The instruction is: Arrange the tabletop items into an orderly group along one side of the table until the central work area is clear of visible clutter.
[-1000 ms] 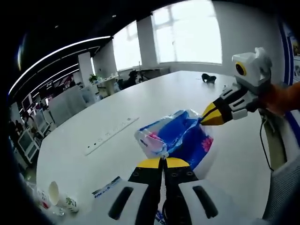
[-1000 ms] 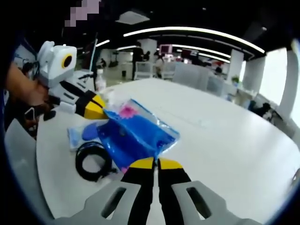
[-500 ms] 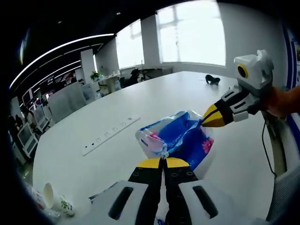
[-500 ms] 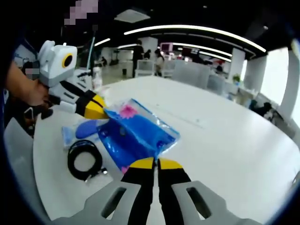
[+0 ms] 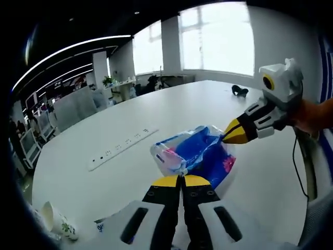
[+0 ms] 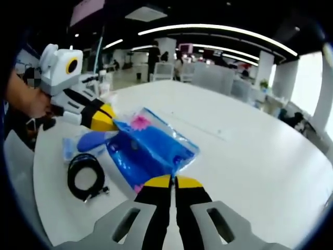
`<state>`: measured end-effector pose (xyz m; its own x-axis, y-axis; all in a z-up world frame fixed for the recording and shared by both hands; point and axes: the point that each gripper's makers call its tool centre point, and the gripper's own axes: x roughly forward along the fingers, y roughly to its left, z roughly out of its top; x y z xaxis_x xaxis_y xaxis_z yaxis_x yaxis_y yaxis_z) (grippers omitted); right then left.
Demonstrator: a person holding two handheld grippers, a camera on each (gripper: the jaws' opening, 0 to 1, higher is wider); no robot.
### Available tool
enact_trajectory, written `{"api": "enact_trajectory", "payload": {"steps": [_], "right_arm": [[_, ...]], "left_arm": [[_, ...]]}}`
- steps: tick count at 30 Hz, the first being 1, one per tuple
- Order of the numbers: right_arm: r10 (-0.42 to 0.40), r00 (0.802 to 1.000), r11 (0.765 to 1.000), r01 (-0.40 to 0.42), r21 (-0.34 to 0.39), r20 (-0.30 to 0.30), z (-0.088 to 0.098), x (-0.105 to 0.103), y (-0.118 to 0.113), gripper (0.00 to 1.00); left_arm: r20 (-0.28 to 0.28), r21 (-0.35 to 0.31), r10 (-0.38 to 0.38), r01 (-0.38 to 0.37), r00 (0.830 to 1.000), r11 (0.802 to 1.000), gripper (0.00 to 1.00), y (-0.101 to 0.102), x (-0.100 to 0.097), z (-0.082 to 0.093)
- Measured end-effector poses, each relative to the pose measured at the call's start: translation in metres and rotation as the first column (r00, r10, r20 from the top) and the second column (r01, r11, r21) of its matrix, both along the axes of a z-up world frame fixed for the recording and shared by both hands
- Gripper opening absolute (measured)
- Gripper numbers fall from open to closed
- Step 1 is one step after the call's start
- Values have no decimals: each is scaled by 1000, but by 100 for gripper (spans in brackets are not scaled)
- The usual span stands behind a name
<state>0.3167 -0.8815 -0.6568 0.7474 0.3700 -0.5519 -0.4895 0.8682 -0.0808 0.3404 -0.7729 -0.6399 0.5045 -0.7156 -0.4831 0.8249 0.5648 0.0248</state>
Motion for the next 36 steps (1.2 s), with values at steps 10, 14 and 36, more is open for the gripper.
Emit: {"api": "enact_trajectory", "payload": {"steps": [10, 14, 36], "right_arm": [[-10, 1000, 1000, 10, -6, -17, -7, 14, -6, 0], [-9, 1000, 1000, 9, -10, -27, -13, 18, -10, 0], [-29, 998, 999, 27, -29, -58, -34, 35, -35, 0]], "left_arm": [[-10, 0, 4, -4, 1000, 1000, 0, -5, 11, -7], [-23, 8, 0, 0, 1000, 1000, 0, -8, 15, -13], [-71, -9, -6, 5, 997, 1000, 0, -32, 32, -39]]}}
